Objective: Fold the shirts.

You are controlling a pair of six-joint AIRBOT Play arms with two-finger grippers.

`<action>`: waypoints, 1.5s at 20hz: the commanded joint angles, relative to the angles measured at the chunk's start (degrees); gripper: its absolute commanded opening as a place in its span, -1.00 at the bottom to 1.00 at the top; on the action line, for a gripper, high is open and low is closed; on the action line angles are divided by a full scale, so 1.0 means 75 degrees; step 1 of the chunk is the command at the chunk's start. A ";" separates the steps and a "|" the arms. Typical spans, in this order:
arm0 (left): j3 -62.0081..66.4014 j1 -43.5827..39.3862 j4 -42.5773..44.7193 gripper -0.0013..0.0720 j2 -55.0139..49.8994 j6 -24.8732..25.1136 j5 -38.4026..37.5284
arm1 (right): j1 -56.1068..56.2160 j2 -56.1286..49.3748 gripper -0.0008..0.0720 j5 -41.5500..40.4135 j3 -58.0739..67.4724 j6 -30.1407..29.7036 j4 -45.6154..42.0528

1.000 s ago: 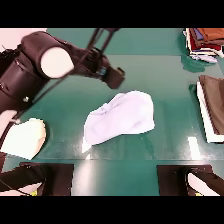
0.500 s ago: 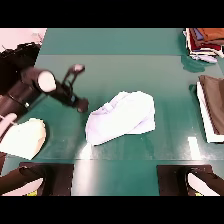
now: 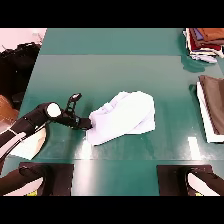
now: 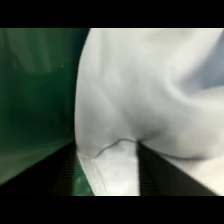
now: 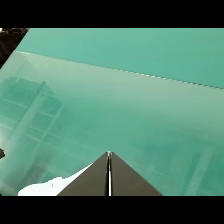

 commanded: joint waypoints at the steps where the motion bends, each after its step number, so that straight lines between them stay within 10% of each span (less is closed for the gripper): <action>1: -0.0213 -0.0009 -0.0670 -0.26 -0.0009 0.0195 0.0425 | -0.0003 -0.0003 -0.93 0.0003 0.0000 0.0000 0.0006; 3: -0.0163 -0.0006 -0.0664 -0.90 0.0000 0.0201 0.0484 | -0.0003 -0.0003 -0.93 0.0023 0.0000 0.0000 -0.0006; 12: 0.3351 0.2011 0.0437 -0.90 0.0000 0.0431 -0.0699 | -0.0003 -0.0003 -0.91 0.0560 -0.3121 0.0000 -0.0379; 15: 0.3923 0.2180 0.0490 -0.90 0.0000 0.0434 -0.0627 | 0.0006 -0.0079 0.44 -0.0446 -0.5152 -0.0003 -0.0283; 27: 0.3943 0.2180 0.0487 -0.90 -0.0009 0.0458 -0.0679 | 0.1373 -0.3611 0.40 -0.1644 -0.5199 -0.1553 0.2060; 30: 0.3943 0.2180 0.0484 -0.90 -0.0009 0.0460 -0.0737 | 0.1687 -0.4167 -0.39 -0.1693 -0.4351 -0.1559 0.1955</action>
